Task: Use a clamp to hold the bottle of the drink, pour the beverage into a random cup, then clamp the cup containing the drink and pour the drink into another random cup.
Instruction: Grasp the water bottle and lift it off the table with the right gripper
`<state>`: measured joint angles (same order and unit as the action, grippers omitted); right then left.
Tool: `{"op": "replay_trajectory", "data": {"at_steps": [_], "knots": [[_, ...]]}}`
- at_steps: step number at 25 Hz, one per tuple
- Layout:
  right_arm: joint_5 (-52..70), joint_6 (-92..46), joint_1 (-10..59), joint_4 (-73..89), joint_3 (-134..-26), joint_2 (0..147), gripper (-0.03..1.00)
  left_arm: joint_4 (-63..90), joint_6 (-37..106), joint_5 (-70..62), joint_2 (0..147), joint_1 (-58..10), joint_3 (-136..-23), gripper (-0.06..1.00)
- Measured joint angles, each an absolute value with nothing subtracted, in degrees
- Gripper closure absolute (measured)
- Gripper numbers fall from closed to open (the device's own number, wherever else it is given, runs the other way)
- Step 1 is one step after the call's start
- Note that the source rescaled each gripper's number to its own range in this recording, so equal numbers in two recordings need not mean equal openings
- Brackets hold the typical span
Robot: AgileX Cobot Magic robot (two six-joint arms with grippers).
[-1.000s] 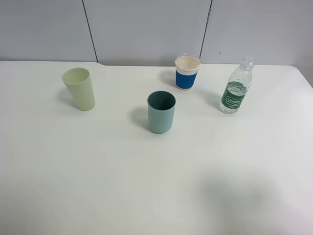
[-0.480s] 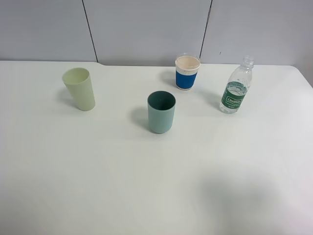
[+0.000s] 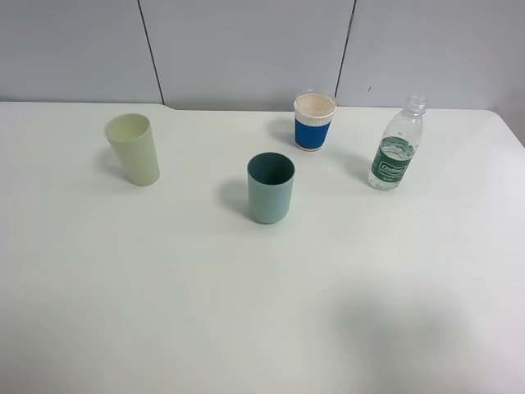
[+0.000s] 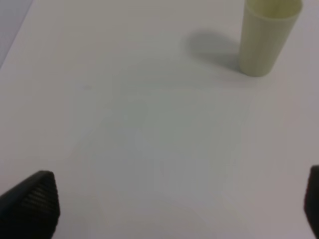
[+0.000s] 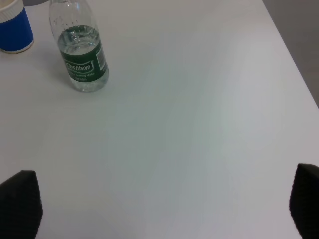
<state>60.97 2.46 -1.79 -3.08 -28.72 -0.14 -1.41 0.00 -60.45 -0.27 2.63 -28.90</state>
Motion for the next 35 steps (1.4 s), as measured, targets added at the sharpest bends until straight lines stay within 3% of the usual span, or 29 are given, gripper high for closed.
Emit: {"op": "replay_trajectory", "data": {"at_steps": [19, 35], "knots": [[60.84, 2.41, -1.79, -3.36, -28.88, 1.04, -0.03, -1.41, 0.0, -60.45, -0.27, 2.63, -28.9, -0.06], [32.51, 2.44, -1.79, -3.3, -32.36, 37.6, -0.03, -1.35, 0.0, -60.45, -0.27, 2.63, -28.9, -0.06]]}}
